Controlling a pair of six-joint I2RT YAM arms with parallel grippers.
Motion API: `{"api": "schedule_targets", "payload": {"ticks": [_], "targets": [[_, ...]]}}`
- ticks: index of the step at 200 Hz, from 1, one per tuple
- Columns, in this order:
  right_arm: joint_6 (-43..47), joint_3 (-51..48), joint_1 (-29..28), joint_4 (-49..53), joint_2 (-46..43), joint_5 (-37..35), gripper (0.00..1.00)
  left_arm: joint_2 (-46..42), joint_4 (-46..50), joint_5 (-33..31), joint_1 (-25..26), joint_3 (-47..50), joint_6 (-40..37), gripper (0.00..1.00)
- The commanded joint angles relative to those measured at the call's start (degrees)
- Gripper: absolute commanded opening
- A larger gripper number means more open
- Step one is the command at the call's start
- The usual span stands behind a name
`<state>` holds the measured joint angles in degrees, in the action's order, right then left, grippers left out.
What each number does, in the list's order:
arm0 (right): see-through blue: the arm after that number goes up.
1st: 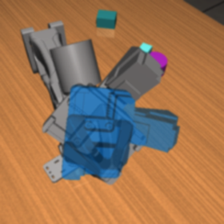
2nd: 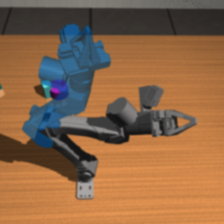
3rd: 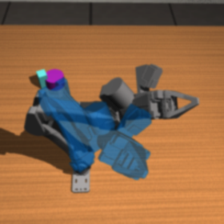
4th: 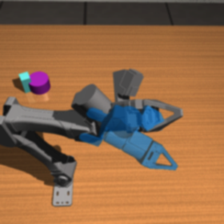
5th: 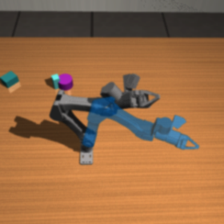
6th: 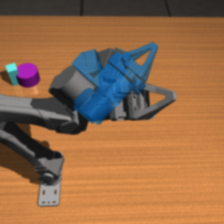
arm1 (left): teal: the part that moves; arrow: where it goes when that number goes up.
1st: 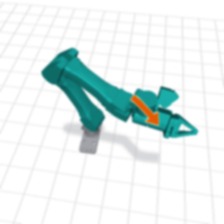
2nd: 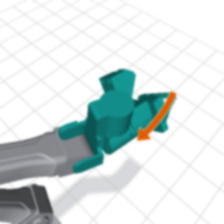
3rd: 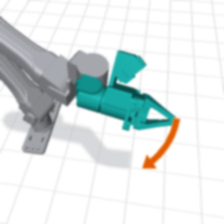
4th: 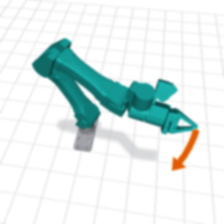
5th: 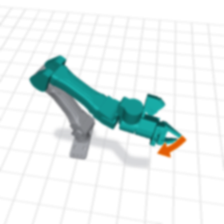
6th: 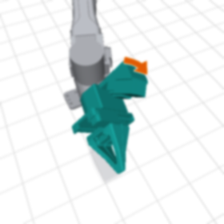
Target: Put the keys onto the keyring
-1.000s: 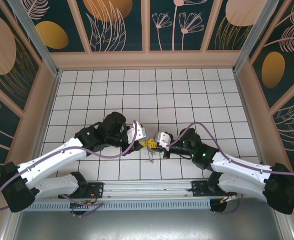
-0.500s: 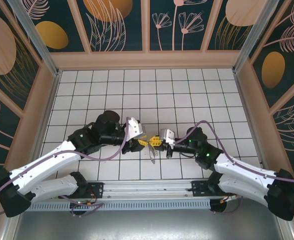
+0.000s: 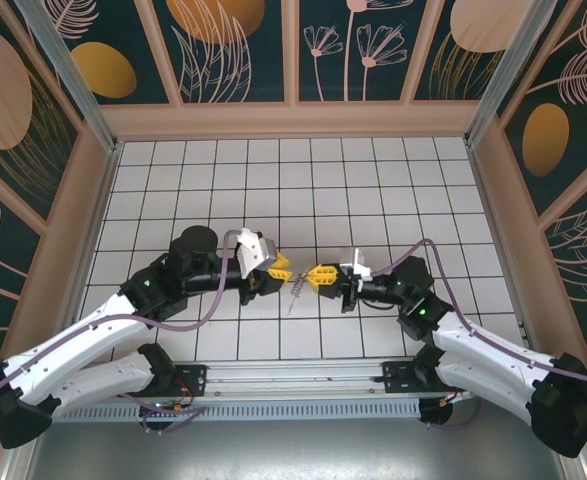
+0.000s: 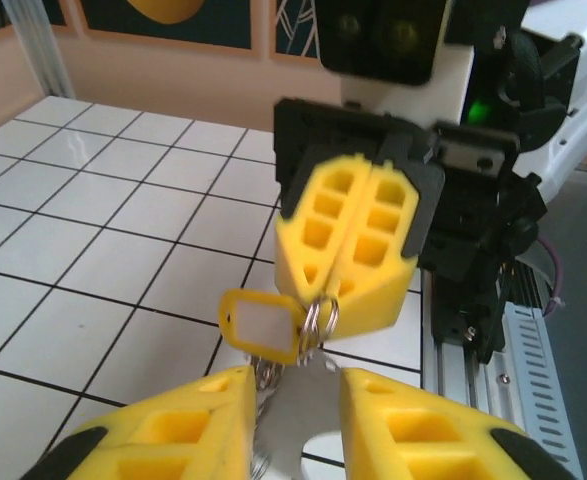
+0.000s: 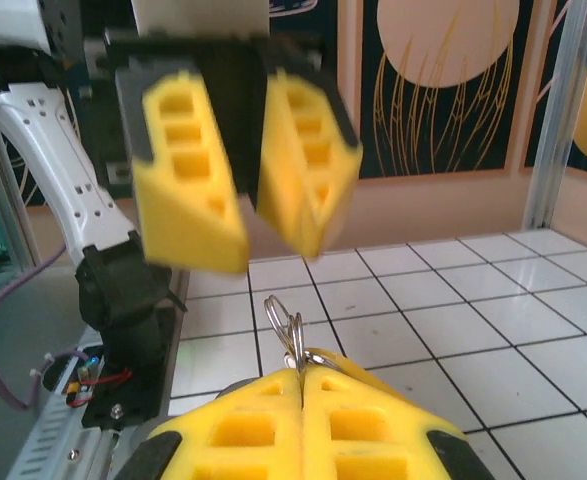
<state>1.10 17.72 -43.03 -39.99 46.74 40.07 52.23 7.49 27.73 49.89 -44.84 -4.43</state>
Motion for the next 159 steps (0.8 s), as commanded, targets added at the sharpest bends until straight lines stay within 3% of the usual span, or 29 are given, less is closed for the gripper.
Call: {"api": "schedule_targets", "payload": {"ticks": [1,85,159], "targets": [[-5.1,0.2,0.6,-6.3,-0.6,2.1,0.0,0.0,-4.0,3.7,0.3,1.9,1.2,0.28],[-6.9,0.3,0.7,-6.5,0.0,2.8,0.0,2.9,-10.2,8.7,0.2,2.4,1.4,0.23],[-7.0,-0.2,0.8,-7.6,-0.3,3.9,0.0,4.1,-10.8,9.1,0.3,2.6,1.1,0.16]]}}
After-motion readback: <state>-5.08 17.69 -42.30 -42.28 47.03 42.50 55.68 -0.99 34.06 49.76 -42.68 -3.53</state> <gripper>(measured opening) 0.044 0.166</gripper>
